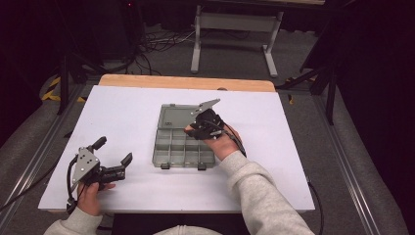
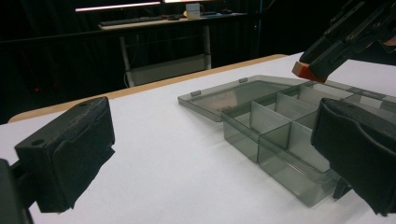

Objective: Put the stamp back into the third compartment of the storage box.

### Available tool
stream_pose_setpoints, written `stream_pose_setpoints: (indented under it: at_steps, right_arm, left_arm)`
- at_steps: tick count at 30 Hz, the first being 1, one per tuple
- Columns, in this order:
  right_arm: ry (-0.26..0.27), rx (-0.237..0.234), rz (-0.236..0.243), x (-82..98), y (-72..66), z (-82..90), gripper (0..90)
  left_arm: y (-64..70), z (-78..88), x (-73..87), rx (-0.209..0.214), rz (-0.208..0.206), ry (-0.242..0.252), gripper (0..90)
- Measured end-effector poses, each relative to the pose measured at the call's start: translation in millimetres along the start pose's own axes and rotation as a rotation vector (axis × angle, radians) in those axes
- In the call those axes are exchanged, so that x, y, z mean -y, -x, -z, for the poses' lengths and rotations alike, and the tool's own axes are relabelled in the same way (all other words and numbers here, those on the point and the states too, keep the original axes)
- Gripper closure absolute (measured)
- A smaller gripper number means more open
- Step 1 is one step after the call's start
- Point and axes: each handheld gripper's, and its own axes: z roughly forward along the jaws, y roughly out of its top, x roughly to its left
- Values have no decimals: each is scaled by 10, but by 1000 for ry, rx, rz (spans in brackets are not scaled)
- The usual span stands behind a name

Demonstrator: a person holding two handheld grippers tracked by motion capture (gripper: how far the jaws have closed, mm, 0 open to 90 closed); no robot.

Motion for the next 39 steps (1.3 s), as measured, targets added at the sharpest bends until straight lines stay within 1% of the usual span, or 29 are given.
stream_pose_setpoints:
  at_steps: [9, 19, 29, 39]
  right_arm:
    - [-31, 0, 13, 12, 2, -48, 659]
    - [-60, 5, 3, 33, 20, -77, 659]
    - [-90, -1, 3, 57, 44, -122, 659]
    - [-118, -8, 1, 70, 39, -169, 659]
  left_arm:
    - [-2, 1, 0, 0, 2, 0, 6]
    - [-1, 0, 1, 0, 3, -1, 6]
    - [-1, -1, 2, 1, 3, -1, 6]
    - [-3, 0, 1, 2, 3, -2, 6]
